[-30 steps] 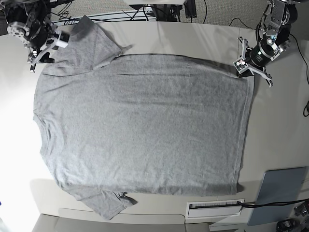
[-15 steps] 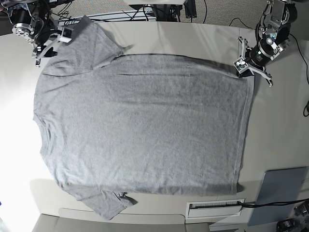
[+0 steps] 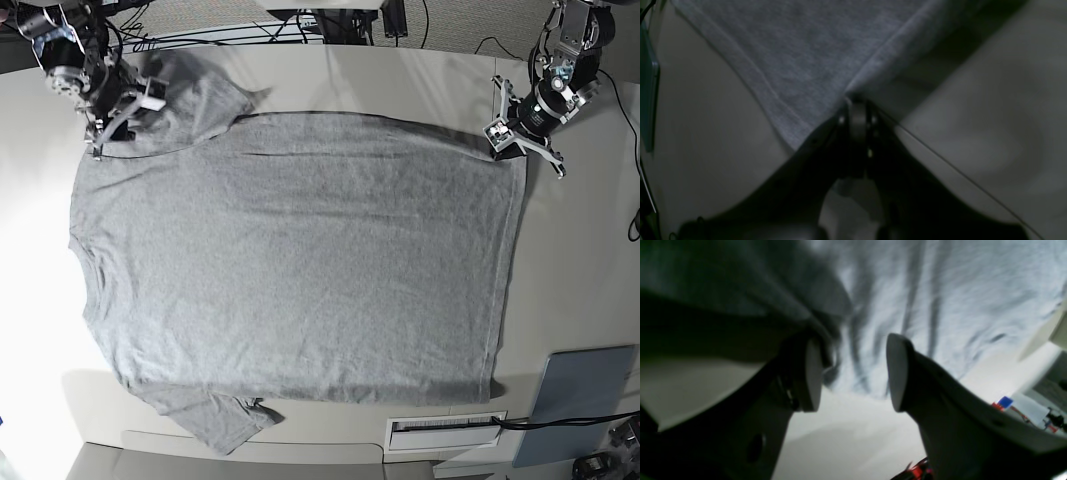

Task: Fold the T-shirt properly
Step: 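Grasp the shoulder corners with both grippers and lift them, then fold the collar edge over onto the shirt body with both grippers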

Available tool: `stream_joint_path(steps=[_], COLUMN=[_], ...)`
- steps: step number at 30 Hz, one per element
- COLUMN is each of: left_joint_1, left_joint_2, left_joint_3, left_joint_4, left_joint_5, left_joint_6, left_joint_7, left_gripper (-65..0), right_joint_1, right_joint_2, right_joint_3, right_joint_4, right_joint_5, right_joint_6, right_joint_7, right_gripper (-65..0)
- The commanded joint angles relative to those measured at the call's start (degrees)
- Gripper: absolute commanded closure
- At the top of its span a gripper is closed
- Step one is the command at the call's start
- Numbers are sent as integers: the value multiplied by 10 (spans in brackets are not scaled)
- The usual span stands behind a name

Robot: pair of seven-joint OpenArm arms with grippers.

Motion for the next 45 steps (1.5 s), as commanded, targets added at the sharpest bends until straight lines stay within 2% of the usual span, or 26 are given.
stream_joint_path(steps=[1,4,7,10,14,15,17,21,26,28,32,36,45], left_joint_1=[20,20,20,20,20,20,20,20,33,54,107,159,228], left_joint_2=[-3,-3,-3,-3,-3,-3,-3,-3,-4,-7,-8,-8,-8], left_joint_3=[9,9,9,9,9,9,9,9,8,2,-36,-82,-108], left_joint_4=[-20,-20,-20,-20,-20,-20,-20,-20,-7,15,58,89,105], left_joint_5=[33,33,33,33,33,33,33,6,-64,-78,-135,-185,-193], left_joint_6=[-56,-56,-56,-56,-56,-56,-56,-56,-56,-56,-63,-98,-95], left_joint_7=[78,78,78,76,76,76,76,80,120,129,146,147,147], left_gripper=[0,0,0,0,0,0,0,0,0,0,0,0,0], right_joint_1=[2,12,13,15,23,25,26,26,4,-21,-82,-133,-214], right_joint_2=[4,4,4,4,4,4,4,4,26,39,46,46,43], right_joint_3=[-8,-14,-14,-14,-14,-14,-14,-14,0,16,63,102,127], right_joint_4=[-2,-2,-2,-12,-46,-53,-56,-49,5,28,54,70,112], right_joint_5=[11,15,51,73,73,72,72,76,176,193,196,225,227], right_joint_6=[12,12,12,12,12,12,12,12,12,12,12,12,12], right_joint_7=[7,7,6,6,7,6,1,-33,-129,-150,-161,-176,-215], right_gripper=[-309,-309,-293,-197,-148,-112,0,0,0,0,0,0,0])
